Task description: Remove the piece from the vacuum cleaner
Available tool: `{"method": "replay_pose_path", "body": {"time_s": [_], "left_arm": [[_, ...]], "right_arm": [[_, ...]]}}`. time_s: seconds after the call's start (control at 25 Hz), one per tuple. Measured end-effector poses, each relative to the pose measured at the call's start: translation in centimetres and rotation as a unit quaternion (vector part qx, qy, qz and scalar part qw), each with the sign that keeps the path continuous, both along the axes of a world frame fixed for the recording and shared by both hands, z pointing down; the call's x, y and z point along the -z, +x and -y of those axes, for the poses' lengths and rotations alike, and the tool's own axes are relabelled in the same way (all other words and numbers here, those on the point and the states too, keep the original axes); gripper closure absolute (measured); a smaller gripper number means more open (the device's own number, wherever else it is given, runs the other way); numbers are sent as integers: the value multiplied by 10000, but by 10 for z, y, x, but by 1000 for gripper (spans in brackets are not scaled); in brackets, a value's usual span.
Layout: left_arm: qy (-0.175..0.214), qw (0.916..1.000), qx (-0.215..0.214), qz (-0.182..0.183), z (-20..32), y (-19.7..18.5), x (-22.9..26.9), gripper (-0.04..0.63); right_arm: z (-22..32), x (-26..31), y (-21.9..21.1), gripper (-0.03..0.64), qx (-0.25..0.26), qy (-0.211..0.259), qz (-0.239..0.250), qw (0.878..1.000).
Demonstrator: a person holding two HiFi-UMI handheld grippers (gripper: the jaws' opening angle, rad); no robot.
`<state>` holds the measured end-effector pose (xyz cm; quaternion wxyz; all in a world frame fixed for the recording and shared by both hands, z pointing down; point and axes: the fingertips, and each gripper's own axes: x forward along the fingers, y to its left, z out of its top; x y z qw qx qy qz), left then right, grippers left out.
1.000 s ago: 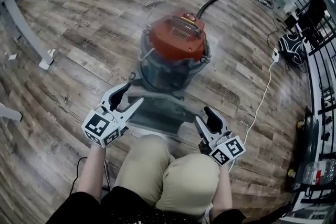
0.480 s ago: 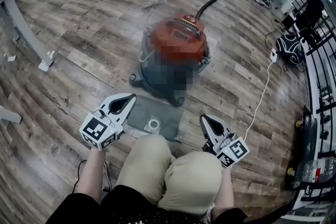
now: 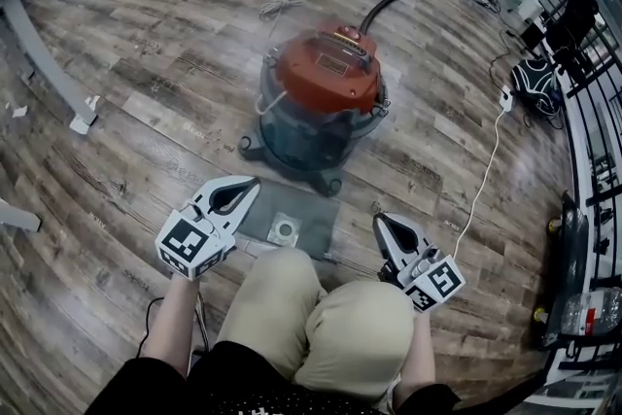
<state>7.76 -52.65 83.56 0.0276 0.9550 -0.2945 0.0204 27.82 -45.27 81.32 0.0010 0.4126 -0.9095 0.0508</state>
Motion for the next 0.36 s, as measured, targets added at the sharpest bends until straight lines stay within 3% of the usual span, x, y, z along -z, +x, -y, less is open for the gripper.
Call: {"method": "replay_pose_path", "body": {"time_s": [0.36], "left_arm": [[75, 10000, -25, 6, -8, -5, 2, 589]], "right_arm": [[2, 1, -11, 606, 229, 94, -49, 9997]]}}
